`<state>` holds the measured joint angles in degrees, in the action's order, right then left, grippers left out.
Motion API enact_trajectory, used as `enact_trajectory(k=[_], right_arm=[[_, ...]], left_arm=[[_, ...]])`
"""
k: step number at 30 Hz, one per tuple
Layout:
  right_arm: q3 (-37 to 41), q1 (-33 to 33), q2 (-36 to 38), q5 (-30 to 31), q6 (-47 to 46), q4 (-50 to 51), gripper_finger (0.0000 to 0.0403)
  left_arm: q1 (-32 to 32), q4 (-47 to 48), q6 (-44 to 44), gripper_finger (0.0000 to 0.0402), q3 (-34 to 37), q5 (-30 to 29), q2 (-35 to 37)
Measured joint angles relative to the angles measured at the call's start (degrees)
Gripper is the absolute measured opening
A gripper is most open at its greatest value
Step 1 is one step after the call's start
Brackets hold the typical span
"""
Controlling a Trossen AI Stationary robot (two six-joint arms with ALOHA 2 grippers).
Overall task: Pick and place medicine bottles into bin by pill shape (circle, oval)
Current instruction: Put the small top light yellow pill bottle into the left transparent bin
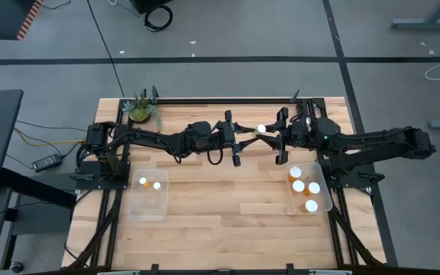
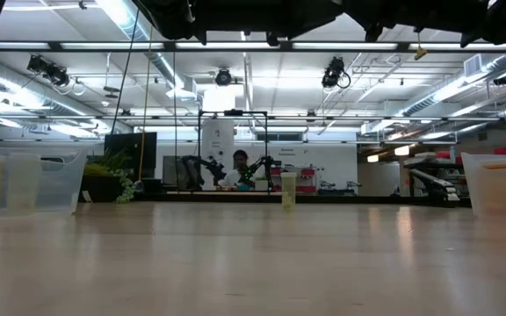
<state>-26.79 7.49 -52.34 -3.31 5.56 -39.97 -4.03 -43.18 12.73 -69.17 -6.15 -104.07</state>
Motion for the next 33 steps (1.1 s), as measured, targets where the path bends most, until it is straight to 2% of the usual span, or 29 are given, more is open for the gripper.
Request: enact_trajectory(k=[4, 8, 13, 18, 26, 33], right_arm=[[0.0, 0.0, 0.0, 0.0, 0.0, 1.1, 0.0109], [0.0, 0.0, 0.2, 0.3, 0.3, 2.3, 0.011], [0.0, 0.0, 0.5, 1.4, 0.6, 6.8, 0.011], [0.0, 0.0, 0.5, 1.7, 0.7, 11.8, 0.0111], [0.0, 0.0, 0.4, 1.8, 0.6, 20.2, 0.0112], [0.0, 0.0, -3.5, 1.8, 0.0, 23.1, 0.0112]], left_arm=[[0.0, 2.9, 0.1, 0.0141, 0.0, -0.1, 0.0], [0.0, 7.0, 0.4, 0.0165, 0.0, -0.5, 0.9], [0.0, 15.5, 1.1, 0.0199, 0.0, -1.2, 4.0], [0.0, 24.1, 1.1, 0.0213, 0.0, -1.2, 6.0], [0.0, 26.5, -0.3, 0.0214, 0.0, -1.2, 6.1], [0.1, 27.0, -3.3, 0.0244, 0.0, -1.2, 5.9]])
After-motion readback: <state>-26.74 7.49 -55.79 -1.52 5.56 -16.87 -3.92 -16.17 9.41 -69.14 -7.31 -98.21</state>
